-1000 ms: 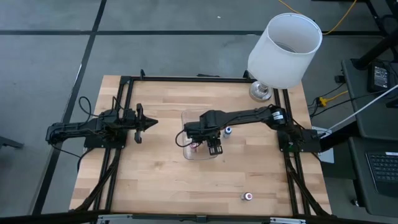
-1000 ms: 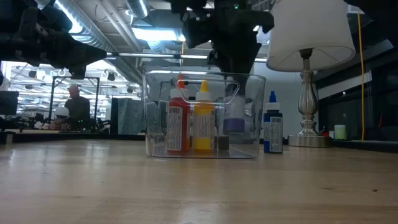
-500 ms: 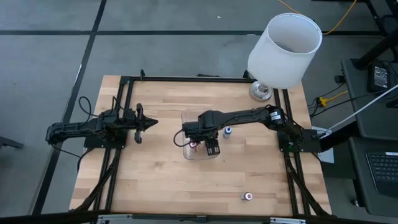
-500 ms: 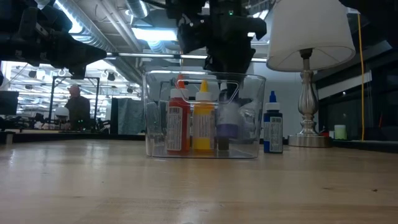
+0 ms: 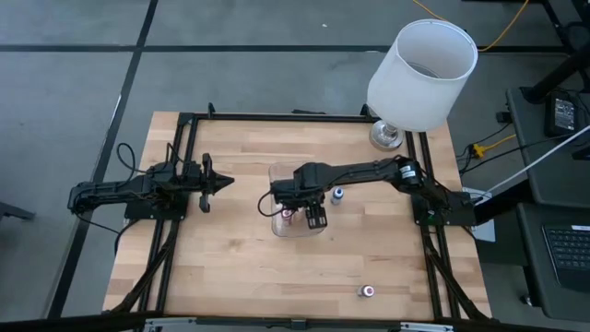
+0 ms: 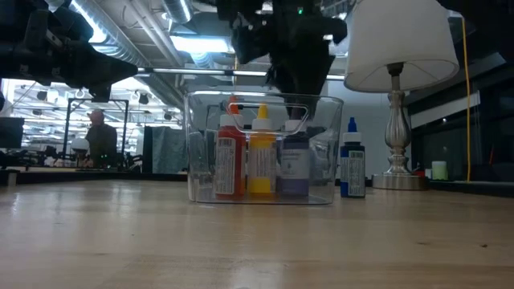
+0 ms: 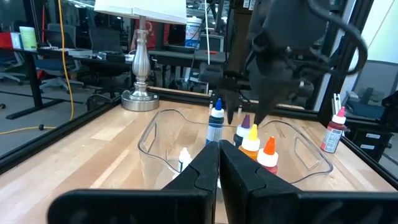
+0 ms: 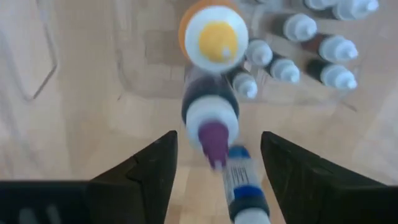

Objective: Pick & Place food coloring
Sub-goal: Put the large blue food coloring into the transparent bin

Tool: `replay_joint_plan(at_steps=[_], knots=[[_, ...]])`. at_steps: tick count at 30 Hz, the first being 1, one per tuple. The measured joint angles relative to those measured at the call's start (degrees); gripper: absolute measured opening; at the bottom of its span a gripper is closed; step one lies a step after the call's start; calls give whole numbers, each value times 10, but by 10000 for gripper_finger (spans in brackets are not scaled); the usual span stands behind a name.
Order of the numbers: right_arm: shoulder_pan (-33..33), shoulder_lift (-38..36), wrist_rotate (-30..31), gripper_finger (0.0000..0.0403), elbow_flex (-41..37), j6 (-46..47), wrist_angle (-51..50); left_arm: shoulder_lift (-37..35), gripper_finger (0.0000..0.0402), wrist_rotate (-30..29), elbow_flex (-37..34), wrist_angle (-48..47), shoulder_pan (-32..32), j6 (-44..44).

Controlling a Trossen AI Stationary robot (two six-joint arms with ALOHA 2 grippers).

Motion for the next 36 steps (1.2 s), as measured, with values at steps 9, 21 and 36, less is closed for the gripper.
replay_joint_plan(at_steps=[9, 21, 36], knots=[[-8, -46, 11, 222, 53, 54, -35, 0, 7, 0, 0, 0, 0, 0], [-28, -252, 13, 220, -199, 66, 261, 0, 6, 0, 0, 4, 0, 0], [-8, -314, 53, 220, -321, 174, 272, 0, 6, 0, 0, 4, 0, 0]])
